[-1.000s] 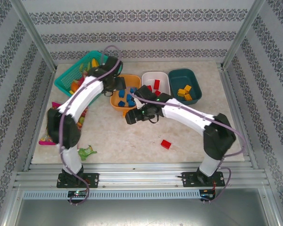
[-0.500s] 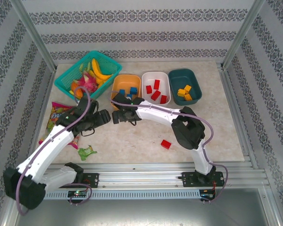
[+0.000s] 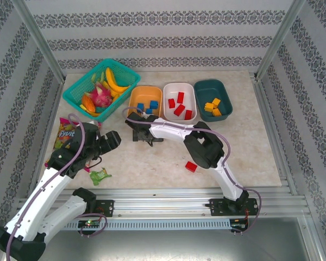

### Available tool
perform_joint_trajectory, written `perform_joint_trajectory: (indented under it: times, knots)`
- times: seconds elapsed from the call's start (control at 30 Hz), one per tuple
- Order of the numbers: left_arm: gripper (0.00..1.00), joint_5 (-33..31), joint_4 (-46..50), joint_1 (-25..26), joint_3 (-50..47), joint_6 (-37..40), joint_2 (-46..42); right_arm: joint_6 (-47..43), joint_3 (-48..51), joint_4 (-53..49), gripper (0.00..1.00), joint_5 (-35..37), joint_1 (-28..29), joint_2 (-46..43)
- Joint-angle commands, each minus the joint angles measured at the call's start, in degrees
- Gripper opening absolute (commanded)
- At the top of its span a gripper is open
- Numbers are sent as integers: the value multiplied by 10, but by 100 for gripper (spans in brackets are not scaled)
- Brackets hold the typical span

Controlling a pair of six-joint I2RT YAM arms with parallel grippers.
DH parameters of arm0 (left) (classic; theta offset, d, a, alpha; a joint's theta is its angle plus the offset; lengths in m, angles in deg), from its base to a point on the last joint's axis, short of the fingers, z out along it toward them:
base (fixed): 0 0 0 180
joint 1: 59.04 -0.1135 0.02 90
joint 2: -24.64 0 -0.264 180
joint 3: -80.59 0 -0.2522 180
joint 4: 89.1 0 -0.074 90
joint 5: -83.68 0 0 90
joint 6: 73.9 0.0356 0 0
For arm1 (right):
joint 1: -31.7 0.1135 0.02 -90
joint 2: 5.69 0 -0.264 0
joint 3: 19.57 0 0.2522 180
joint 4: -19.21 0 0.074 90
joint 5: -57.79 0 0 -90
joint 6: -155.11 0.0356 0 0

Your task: Sort the legos into containers by color

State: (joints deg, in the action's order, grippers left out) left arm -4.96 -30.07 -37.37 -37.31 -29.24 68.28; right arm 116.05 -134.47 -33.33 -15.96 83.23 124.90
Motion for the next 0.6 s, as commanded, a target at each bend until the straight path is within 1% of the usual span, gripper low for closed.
perform_joint_trajectory:
  times: [0.0,0.2,0.43,0.57]
  knots:
    - [86,5,30,1,-5,-2,-13,16,-26,9,92,26,-1,22]
    - [85,14,37,1,-3,1,-18,15,-26,32,82,40,-8,33]
    - [85,35,30,1,-11,6,-19,-12,-20,41,64,34,-9,26]
    - [85,56,36,1,-17,16,-24,-9,5,45,60,20,-5,-4]
